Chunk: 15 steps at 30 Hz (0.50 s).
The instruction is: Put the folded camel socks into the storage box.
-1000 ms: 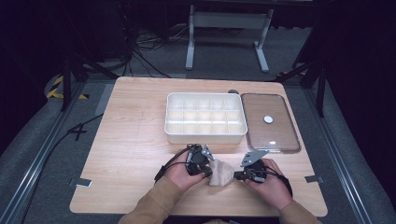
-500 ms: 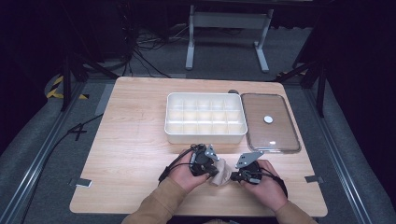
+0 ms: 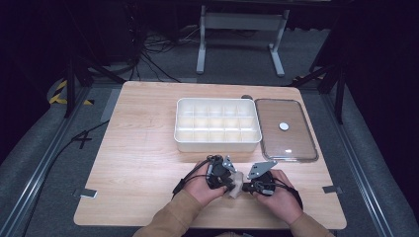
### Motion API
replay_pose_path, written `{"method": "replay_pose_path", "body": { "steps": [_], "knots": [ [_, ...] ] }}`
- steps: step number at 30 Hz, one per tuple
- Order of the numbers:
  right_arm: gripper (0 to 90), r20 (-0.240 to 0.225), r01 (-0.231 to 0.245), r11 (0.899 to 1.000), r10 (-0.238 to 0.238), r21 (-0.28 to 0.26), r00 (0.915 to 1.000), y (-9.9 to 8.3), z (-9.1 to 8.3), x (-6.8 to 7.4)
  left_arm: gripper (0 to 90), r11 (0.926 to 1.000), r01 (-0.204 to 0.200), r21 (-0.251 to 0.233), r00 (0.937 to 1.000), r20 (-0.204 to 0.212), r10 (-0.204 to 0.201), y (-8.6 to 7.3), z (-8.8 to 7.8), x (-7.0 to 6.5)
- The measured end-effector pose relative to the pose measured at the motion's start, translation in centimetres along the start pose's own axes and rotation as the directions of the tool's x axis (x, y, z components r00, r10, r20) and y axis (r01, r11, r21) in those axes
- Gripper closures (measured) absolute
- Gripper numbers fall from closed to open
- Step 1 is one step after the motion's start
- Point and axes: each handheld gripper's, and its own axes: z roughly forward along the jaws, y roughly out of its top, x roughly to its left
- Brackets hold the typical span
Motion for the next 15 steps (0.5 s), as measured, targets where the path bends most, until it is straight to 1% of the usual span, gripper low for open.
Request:
{"method": "replay_pose_path", "body": {
  "steps": [2, 4, 7, 9, 13, 15],
  "knots": [
    [88.0, -0.001, -0.002, 1.0, 0.002, 0.0, 1.0, 0.0, 0.0, 0.0, 75.7, 1.0, 0.003, -0.005, 1.0, -0.001, -0.003, -0.1, 0.1, 0.0],
    [86.7, 0.001, -0.011, 1.0, 0.011, 0.002, 0.9999, -0.1, -0.1, -0.1, 75.8, 0.9998, 0.018, -0.006, 0.9998, -0.005, -0.018, -0.2, 0.1, 0.1],
    [86.4, -0.005, -0.017, 1.0, 0.017, 0.003, 0.9998, -0.1, -0.3, -0.3, 75.8, 0.9999, 0.015, -0.004, 0.9999, -0.004, -0.015, -0.2, 0.1, 0.1],
    [86.7, -0.002, -0.029, 0.999, 0.029, -0.013, 0.9996, -0.2, -0.9, -0.6, 75.7, 0.9999, 0.014, -0.005, 0.9999, -0.007, -0.014, -0.2, 0.1, 0.2],
    [86.9, 0.006, -0.044, 0.998, 0.044, -0.04, 0.999, -0.2, -1.9, -1.0, 75.7, 0.9997, 0.025, -0.008, 0.9997, -0.007, -0.025, -0.3, 0.1, 0.2],
    [87.0, 0.008, -0.046, 0.997, 0.046, -0.054, 0.9989, -0.1, -2.2, -1.1, 75.7, 0.9995, 0.027, -0.013, 0.9996, -0.006, -0.028, -0.3, 0.1, 0.3]
  ]
}}
